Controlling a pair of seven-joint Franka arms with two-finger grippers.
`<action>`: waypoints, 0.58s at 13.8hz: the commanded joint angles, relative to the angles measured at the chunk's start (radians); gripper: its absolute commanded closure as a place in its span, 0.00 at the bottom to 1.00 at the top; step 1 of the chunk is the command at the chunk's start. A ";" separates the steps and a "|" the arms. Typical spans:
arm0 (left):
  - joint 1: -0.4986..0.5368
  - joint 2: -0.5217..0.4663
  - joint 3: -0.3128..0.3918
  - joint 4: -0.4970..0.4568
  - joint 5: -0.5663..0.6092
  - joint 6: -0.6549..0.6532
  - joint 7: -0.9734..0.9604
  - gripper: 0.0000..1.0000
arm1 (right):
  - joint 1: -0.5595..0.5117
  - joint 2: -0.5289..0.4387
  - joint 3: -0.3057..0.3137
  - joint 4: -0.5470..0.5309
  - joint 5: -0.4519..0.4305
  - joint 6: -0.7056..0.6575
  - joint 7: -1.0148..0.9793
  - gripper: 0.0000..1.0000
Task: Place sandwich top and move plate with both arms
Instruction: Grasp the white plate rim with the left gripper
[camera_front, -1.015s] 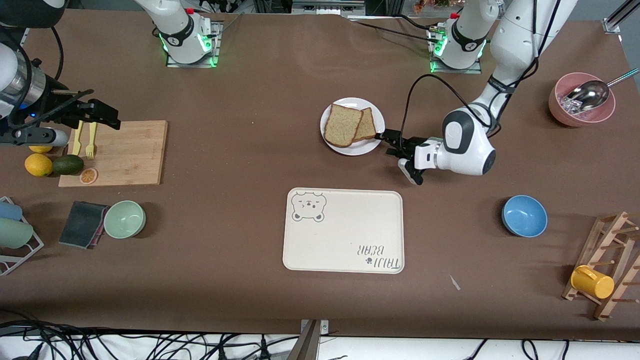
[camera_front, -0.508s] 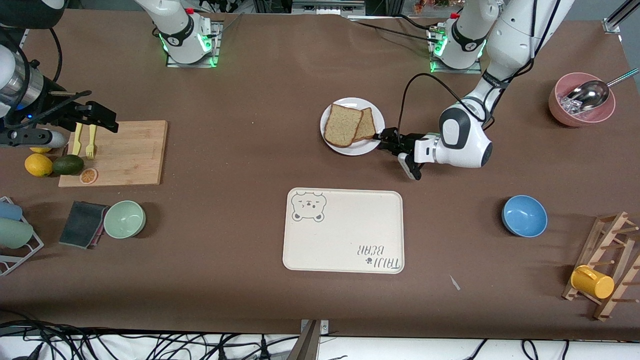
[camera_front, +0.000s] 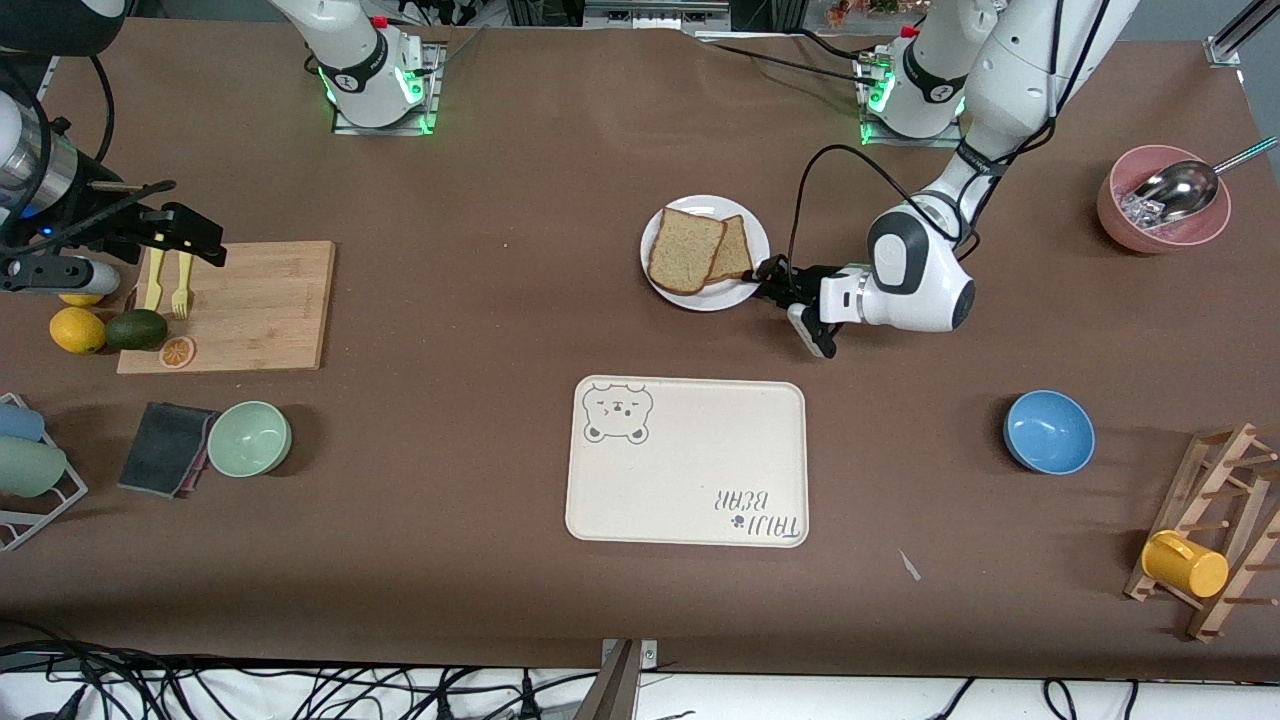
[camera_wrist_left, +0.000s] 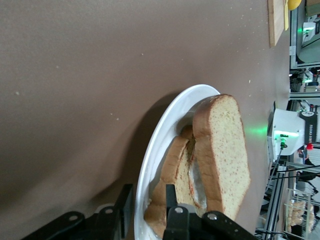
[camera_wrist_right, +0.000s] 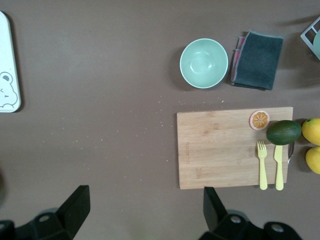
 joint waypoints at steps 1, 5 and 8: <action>-0.029 0.008 -0.003 -0.010 -0.050 0.059 0.048 0.76 | 0.000 0.010 0.004 -0.005 -0.033 0.024 -0.003 0.00; -0.029 0.009 -0.003 -0.010 -0.076 0.061 0.062 0.88 | -0.003 0.005 0.003 -0.005 -0.035 0.017 -0.017 0.00; -0.027 0.004 -0.004 -0.009 -0.097 0.052 0.062 1.00 | -0.003 0.004 0.003 -0.002 -0.036 0.017 -0.018 0.00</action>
